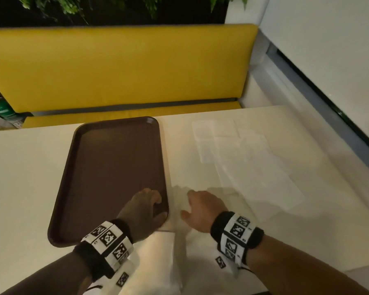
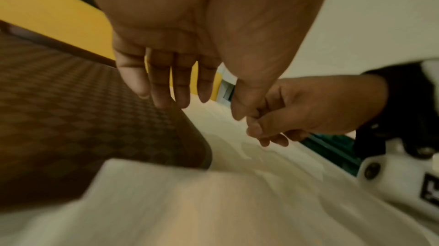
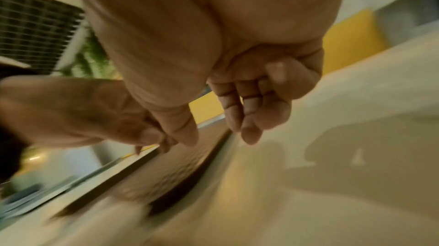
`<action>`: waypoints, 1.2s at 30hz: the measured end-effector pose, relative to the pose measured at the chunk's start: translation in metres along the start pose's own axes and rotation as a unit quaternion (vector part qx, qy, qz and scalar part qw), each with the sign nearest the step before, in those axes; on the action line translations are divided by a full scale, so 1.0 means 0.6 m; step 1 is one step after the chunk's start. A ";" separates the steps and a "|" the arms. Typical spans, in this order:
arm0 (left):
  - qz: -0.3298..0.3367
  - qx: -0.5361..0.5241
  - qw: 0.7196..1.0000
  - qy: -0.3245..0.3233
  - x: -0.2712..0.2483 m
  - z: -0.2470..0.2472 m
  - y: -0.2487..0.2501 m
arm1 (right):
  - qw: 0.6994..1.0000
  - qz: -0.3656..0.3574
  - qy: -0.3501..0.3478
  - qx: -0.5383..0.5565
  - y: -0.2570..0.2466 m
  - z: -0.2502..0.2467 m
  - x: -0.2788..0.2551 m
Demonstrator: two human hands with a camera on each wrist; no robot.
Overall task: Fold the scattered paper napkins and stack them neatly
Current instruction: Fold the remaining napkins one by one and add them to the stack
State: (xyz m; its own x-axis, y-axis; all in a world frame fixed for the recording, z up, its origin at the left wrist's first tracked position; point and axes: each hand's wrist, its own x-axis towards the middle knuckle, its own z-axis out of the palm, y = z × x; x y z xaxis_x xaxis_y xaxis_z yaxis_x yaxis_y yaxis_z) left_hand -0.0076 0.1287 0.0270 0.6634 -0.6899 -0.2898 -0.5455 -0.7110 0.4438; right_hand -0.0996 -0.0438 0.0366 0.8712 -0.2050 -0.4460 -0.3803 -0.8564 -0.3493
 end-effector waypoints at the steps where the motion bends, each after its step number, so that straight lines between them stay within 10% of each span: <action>1: 0.011 -0.017 1.000 0.005 0.019 0.001 0.004 | 0.999 0.045 0.020 -0.007 0.026 -0.016 0.009; 7: 0.050 -0.070 0.996 0.002 0.112 0.024 0.048 | 0.965 0.245 -0.003 -0.095 0.177 -0.073 0.019; 18: 0.066 -0.096 0.992 -0.055 0.168 0.047 0.121 | 0.958 0.272 0.021 -0.086 0.220 -0.068 0.020; 28: -0.046 -0.321 0.938 -0.121 0.166 0.042 0.140 | 0.977 0.181 0.085 -0.079 0.154 -0.096 0.005; 36: -0.082 -0.526 0.834 -0.145 0.147 0.010 0.156 | 0.972 -0.098 0.211 0.015 0.064 -0.055 -0.007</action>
State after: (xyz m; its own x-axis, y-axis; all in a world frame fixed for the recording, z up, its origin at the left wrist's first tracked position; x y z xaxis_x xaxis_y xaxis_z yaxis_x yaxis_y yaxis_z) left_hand -0.0032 0.0003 0.0381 0.4498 -0.7070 -0.5458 0.3937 -0.3915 0.8317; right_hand -0.1075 -0.0916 0.0524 0.9752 -0.2210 0.0079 -0.1974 -0.8860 -0.4196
